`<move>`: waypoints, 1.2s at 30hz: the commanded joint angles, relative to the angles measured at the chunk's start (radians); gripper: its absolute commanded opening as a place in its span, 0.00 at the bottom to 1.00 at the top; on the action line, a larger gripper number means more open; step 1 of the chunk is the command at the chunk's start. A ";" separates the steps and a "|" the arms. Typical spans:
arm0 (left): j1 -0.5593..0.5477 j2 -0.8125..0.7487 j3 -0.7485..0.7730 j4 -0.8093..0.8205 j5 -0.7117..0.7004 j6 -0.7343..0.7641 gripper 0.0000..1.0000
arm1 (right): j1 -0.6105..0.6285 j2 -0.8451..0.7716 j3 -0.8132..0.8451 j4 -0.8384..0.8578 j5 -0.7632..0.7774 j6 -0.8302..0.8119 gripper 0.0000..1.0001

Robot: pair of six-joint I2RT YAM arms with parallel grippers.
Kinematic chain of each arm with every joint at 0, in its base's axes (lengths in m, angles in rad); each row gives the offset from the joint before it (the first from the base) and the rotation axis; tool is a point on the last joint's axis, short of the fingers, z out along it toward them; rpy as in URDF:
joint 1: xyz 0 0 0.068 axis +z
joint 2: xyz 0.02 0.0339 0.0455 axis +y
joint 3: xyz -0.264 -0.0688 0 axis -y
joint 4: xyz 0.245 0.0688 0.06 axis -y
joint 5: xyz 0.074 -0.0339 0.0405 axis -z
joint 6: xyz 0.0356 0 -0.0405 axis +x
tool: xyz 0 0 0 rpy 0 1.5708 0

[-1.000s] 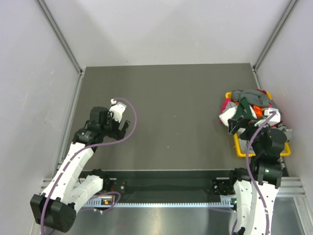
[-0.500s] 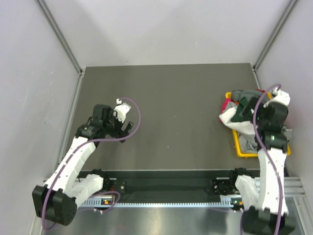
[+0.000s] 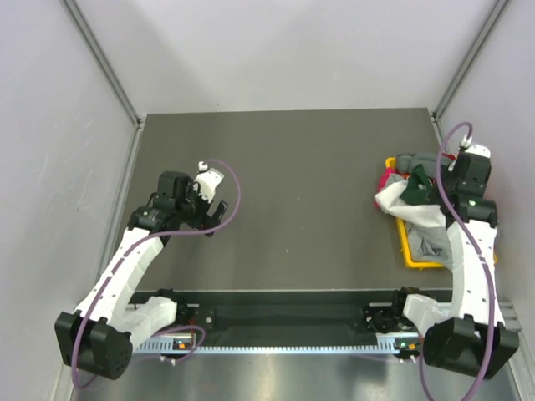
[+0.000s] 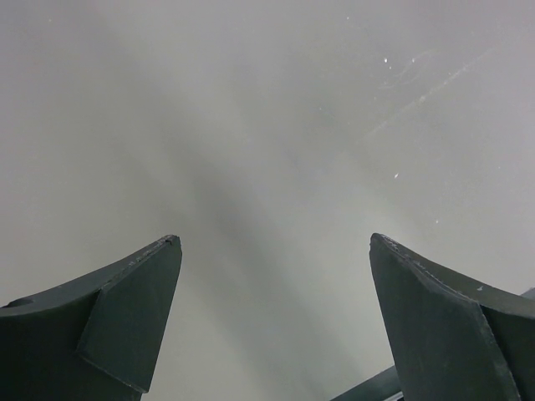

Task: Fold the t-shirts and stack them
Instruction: Grab the tshirt from the pile, then move the tshirt to the center of the board

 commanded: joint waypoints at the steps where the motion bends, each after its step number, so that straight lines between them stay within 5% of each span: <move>1: 0.001 -0.010 0.050 0.001 0.009 0.006 0.99 | 0.023 -0.078 0.219 -0.025 -0.037 -0.012 0.00; 7: 0.001 -0.001 0.085 0.019 -0.041 -0.024 0.99 | 0.094 -0.035 0.651 -0.022 -0.105 -0.032 0.00; 12: 0.002 0.015 0.128 0.027 -0.110 -0.052 0.99 | 0.097 0.044 0.964 0.086 -0.423 0.060 0.00; 17: 0.028 0.048 0.177 0.044 -0.141 -0.086 0.99 | 0.099 0.141 1.089 0.378 -0.691 0.426 0.00; 19: 0.079 0.070 0.206 0.047 -0.132 -0.097 0.99 | 0.157 0.190 1.074 0.648 -0.812 0.652 0.00; 23: 0.212 0.105 0.259 0.044 -0.020 -0.100 0.99 | 0.564 0.314 1.214 0.659 -0.769 0.571 0.00; 26: 0.243 0.124 0.280 0.041 0.027 -0.098 0.99 | 0.718 0.432 1.245 0.665 -0.798 0.583 0.00; 29: 0.271 0.122 0.276 0.039 0.044 -0.100 0.99 | 0.752 0.522 1.214 0.659 -0.792 0.599 0.00; 36: 0.272 0.105 0.236 0.018 0.138 -0.049 0.99 | 0.682 0.617 1.075 0.455 -0.460 0.378 0.00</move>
